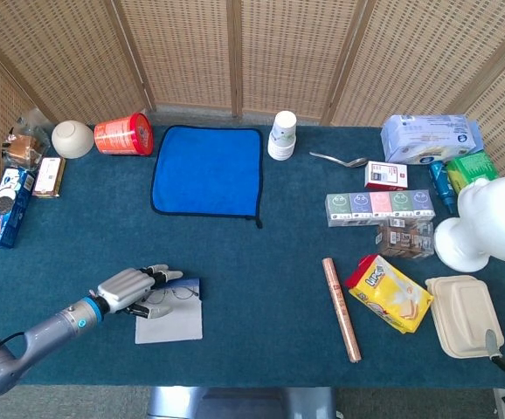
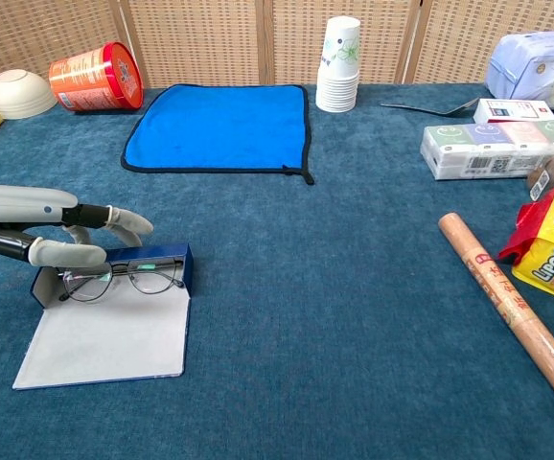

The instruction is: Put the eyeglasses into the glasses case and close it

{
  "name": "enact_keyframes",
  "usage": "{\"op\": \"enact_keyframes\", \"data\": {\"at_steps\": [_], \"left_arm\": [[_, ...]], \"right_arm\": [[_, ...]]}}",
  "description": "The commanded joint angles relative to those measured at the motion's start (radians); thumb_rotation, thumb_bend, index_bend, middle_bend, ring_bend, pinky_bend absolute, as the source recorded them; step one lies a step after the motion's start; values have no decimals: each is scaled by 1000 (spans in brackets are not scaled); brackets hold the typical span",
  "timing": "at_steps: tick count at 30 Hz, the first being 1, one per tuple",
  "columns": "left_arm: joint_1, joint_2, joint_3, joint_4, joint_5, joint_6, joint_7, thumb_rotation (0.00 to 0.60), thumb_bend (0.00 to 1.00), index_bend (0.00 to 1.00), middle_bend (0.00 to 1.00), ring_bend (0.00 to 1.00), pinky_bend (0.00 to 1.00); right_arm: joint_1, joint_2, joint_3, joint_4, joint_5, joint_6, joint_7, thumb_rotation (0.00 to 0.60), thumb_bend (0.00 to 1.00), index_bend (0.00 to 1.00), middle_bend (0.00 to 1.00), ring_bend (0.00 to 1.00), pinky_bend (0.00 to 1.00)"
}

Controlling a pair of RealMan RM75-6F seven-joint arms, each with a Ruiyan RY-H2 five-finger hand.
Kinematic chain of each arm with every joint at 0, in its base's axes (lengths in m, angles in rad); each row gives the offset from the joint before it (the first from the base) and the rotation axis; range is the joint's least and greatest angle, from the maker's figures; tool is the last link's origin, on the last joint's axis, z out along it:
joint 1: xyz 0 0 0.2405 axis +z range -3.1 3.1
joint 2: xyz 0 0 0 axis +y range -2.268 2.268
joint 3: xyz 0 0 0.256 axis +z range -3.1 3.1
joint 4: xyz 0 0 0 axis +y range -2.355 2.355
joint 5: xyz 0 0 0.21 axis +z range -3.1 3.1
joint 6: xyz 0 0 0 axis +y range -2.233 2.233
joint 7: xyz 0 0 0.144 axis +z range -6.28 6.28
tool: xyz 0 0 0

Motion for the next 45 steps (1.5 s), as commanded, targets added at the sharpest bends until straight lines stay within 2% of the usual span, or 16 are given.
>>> {"op": "enact_keyframes", "data": {"at_steps": [1,13,34,45], "left_arm": [[-4,-8,-3,-3,-4,-9,6,82,237,24,134,44,214],[-2,-19,-5,-35,2,-8,23,79,236,22,134,41,213],[66,-1,38,-100,32,66,72,82,236,21,134,39,210],[159,-15,57,-129,32,182,211,79,236,21,132,36,190]], "right_arm": [[-2,-1,0,4,2,1,4,600,408,0,64,92,284],[-1,-6,3,23,3,0,25,600,410,0,64,92,284],[9,-7,2,44,-19,3,51,600,410,0,64,92,284],[10,-11,1,74,-28,11,90,600,410,0,64,92,283]]}}
